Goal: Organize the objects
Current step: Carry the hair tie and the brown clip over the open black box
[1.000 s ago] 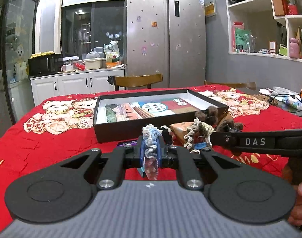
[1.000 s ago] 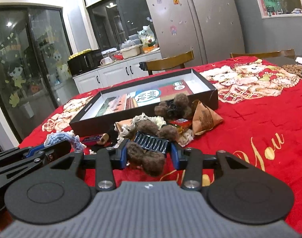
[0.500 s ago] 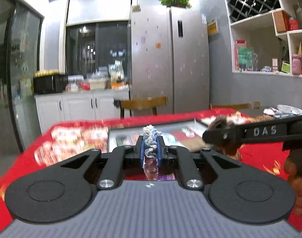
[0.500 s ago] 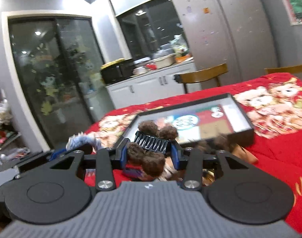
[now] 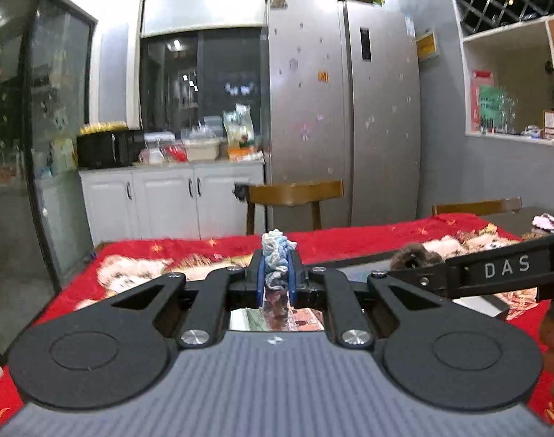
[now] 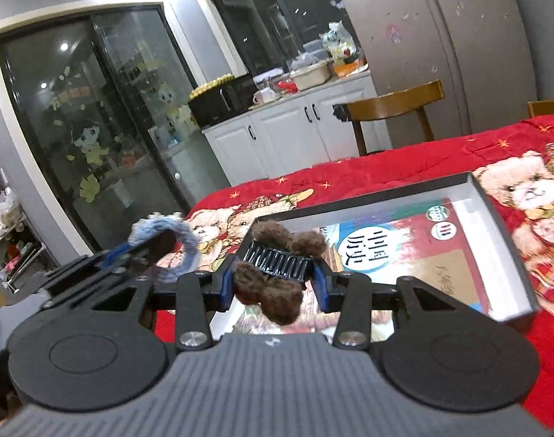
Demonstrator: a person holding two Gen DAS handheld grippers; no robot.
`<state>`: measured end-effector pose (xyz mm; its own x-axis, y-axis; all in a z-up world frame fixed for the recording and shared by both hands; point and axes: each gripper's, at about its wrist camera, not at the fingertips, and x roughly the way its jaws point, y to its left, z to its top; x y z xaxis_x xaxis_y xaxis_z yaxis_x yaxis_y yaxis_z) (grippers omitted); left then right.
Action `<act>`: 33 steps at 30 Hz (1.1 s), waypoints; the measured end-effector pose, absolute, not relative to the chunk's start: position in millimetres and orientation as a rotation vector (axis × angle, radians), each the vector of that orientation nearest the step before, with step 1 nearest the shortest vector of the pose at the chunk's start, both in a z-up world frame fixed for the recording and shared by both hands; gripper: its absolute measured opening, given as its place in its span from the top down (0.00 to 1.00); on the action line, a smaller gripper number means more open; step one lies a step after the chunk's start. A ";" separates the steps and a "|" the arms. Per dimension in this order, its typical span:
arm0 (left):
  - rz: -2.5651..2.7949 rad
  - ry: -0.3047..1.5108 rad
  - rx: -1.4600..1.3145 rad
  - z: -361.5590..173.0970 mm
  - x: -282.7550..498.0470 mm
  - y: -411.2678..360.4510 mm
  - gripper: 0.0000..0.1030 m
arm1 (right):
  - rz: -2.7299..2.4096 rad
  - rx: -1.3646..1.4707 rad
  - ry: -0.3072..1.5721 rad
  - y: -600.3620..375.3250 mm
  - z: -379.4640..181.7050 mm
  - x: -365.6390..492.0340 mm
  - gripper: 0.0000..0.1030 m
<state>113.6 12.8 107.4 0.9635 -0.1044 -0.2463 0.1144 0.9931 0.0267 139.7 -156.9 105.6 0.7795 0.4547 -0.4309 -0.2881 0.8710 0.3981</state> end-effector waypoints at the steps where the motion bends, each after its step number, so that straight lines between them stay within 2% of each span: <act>1: -0.116 0.264 0.035 102.4 124.0 13.4 0.85 | 0.409 0.320 0.553 -154.4 103.5 147.8 0.55; 8: -0.103 0.296 0.008 49.3 154.2 15.5 0.85 | 0.429 0.311 0.608 -139.8 78.0 189.7 0.55; 14: -0.104 0.277 0.032 29.7 155.5 9.8 0.85 | 0.420 0.269 0.658 -137.5 58.9 199.9 0.55; 33: -0.092 0.343 0.025 23.4 163.9 12.3 0.85 | 0.398 0.266 0.701 -137.9 44.3 204.7 0.55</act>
